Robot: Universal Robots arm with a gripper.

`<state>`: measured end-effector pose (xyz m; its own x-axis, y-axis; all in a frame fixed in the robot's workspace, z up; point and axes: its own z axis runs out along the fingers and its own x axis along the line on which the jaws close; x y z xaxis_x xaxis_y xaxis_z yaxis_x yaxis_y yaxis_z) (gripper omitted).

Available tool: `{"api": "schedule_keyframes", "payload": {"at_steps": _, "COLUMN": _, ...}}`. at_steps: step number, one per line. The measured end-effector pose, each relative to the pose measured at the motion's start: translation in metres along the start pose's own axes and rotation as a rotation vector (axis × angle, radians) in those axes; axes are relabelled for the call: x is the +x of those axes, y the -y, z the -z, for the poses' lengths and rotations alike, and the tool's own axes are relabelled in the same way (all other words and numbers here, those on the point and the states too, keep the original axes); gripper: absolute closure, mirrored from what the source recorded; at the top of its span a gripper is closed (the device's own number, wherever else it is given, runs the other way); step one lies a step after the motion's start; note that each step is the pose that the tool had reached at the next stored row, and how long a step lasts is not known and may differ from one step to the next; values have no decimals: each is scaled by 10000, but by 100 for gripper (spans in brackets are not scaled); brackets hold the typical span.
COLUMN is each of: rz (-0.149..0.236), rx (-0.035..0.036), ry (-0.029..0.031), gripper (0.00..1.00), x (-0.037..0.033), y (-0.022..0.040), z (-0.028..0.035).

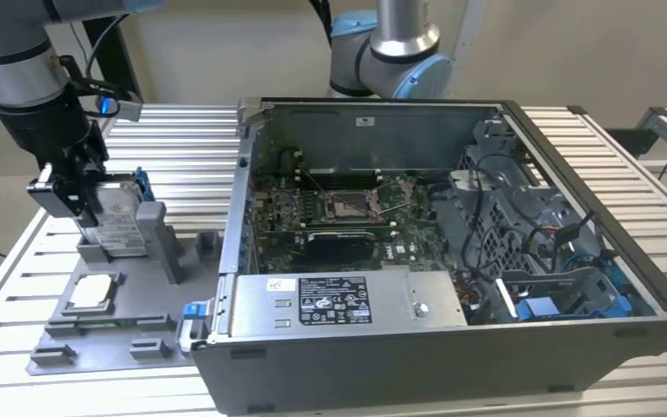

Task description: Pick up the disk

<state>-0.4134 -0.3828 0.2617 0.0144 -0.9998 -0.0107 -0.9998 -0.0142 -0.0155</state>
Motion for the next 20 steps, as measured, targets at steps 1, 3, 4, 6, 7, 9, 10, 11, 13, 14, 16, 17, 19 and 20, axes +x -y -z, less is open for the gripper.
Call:
{"api": "schedule_keyframes", "payload": {"at_steps": 1, "rz": 0, "rx": -1, "ry": 0, "gripper": 0, "x": 0, "y": 0, "z": 0}}
{"api": "schedule_keyframes", "payload": {"at_steps": 3, "rz": 0, "rx": -3, "ry": -1, "gripper": 0, "x": 0, "y": 0, "z": 0}}
{"api": "schedule_keyframes", "payload": {"at_steps": 4, "rz": 0, "rx": -1, "ry": -1, "gripper": 0, "x": 0, "y": 0, "z": -1}}
{"api": "schedule_keyframes", "payload": {"at_steps": 6, "rz": 0, "rx": 0, "ry": 0, "gripper": 0, "x": 0, "y": 0, "z": -2}}
{"api": "schedule_keyframes", "payload": {"at_steps": 7, "rz": 0, "rx": 0, "ry": 0, "gripper": 0, "x": 0, "y": 0, "z": -2}}
{"api": "schedule_keyframes", "payload": {"at_steps": 9, "rz": 0, "rx": 0, "ry": 0, "gripper": 0, "x": 0, "y": 0, "z": -3}}
{"api": "schedule_keyframes", "payload": {"at_steps": 10, "rz": 0, "rx": 0, "ry": 0, "gripper": 0, "x": 0, "y": 0, "z": -3}}
{"api": "schedule_keyframes", "payload": {"at_steps": 11, "rz": 0, "rx": 1, "ry": 0, "gripper": 0, "x": 0, "y": 0, "z": -3}}
{"api": "schedule_keyframes", "payload": {"at_steps": 13, "rz": 0, "rx": 0, "ry": 0, "gripper": 0, "x": 0, "y": 0, "z": -4}}
{"api": "schedule_keyframes", "payload": {"at_steps": 14, "rz": 0, "rx": 1, "ry": 0, "gripper": 0, "x": 0, "y": 0, "z": -4}}
{"api": "schedule_keyframes", "payload": {"at_steps": 16, "rz": 0, "rx": 0, "ry": 0, "gripper": 100, "x": 0, "y": 0, "z": -4}}
{"api": "schedule_keyframes", "payload": {"at_steps": 17, "rz": 0, "rx": 0, "ry": 0, "gripper": 100, "x": 0, "y": 0, "z": -4}}
{"api": "schedule_keyframes", "payload": {"at_steps": 19, "rz": 0, "rx": 0, "ry": 0, "gripper": 100, "x": 0, "y": 0, "z": -4}}
{"api": "schedule_keyframes", "payload": {"at_steps": 20, "rz": 0, "rx": 0, "ry": 0, "gripper": 100, "x": 0, "y": 0, "z": -5}}
